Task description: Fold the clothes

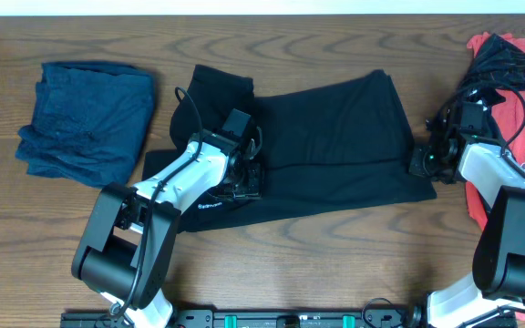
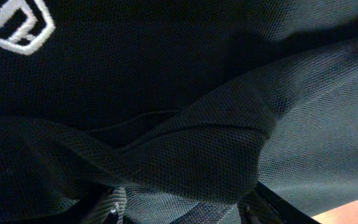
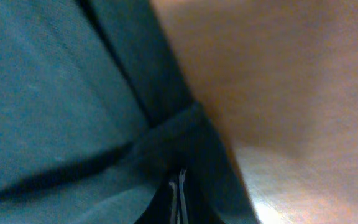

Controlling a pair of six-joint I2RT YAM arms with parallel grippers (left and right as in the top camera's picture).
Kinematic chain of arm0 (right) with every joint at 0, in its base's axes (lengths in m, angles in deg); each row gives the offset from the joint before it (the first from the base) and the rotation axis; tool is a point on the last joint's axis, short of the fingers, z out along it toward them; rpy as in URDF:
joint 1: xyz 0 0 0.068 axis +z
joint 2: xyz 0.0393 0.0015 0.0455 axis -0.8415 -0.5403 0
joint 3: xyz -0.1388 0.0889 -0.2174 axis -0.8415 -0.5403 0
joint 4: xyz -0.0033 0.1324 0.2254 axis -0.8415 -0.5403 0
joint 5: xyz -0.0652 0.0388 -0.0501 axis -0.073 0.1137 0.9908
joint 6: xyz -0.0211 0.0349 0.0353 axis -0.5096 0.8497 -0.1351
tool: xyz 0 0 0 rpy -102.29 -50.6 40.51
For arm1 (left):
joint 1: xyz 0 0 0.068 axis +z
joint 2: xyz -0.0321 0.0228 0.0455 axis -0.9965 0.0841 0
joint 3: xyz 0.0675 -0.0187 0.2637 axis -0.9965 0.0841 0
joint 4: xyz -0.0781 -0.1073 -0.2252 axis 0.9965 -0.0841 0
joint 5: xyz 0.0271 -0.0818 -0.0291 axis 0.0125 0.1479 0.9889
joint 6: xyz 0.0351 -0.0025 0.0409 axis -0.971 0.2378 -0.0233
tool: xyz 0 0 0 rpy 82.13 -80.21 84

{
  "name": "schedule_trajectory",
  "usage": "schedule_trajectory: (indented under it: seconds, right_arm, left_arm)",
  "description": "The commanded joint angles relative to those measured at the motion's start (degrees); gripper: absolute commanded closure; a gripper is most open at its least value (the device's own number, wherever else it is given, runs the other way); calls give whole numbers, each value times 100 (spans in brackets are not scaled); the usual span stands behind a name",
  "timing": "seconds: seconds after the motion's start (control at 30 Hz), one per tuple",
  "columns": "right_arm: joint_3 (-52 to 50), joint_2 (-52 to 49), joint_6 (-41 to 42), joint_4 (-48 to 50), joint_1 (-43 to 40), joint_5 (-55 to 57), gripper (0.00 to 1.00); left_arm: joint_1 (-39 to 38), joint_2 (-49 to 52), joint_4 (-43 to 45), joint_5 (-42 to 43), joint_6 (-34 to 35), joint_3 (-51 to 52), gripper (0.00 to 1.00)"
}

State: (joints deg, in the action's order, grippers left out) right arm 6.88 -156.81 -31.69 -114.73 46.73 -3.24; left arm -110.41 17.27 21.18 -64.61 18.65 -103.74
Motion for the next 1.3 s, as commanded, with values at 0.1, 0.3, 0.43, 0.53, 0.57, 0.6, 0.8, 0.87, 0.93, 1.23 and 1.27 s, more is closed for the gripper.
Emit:
schedule_trajectory:
  seconds: [0.1, 0.3, 0.43, 0.53, 0.57, 0.6, 0.8, 0.87, 0.93, 1.23, 1.27]
  right_arm:
    - [-214, -160, 730, -557, -76, 1759, 99]
    - [-214, -96, 1429, -1154, -181, 2341, 99]
    - [-214, 55, 1755, -1495, -186, 2577, 99]
    - [-214, 216, 1757, -1534, -186, 2568, 99]
    - [-214, 291, 1757, -1554, -186, 2568, 99]
    - [-214, 389, 1755, -1585, -186, 2570, 99]
    - [-214, 1047, 1727, -1641, -179, 2435, 99]
    - [-214, 1248, 1668, -1606, -179, 2332, 99]
    - [-214, 1427, 1513, -1484, -179, 2105, 98]
    - [-214, 2022, 533, -890, -173, 319, 89]
    - [-214, 2085, 446, -866, -173, 164, 88]
  left_arm:
    - [7, 422, -525, -195, 76, 391, 41]
    - [4, 422, -981, 267, 74, 391, 41]
    - [-98, 420, -1084, 402, 76, 391, 41]
    - [-251, 404, -1082, 402, 76, 391, 41]
    - [-299, 380, -1078, 400, 74, 389, 40]
    - [-354, 339, -1064, 396, 52, 389, 40]
    - [-481, -341, -1003, 343, 37, 385, 40]
    - [-479, -710, -1012, 72, 79, 382, 40]
    - [-479, -1169, -1025, -400, 136, 378, 40]
    - [-205, -2813, -337, -1600, 136, 378, 10]
    - [-63, -2870, -199, -1596, 131, 376, 10]
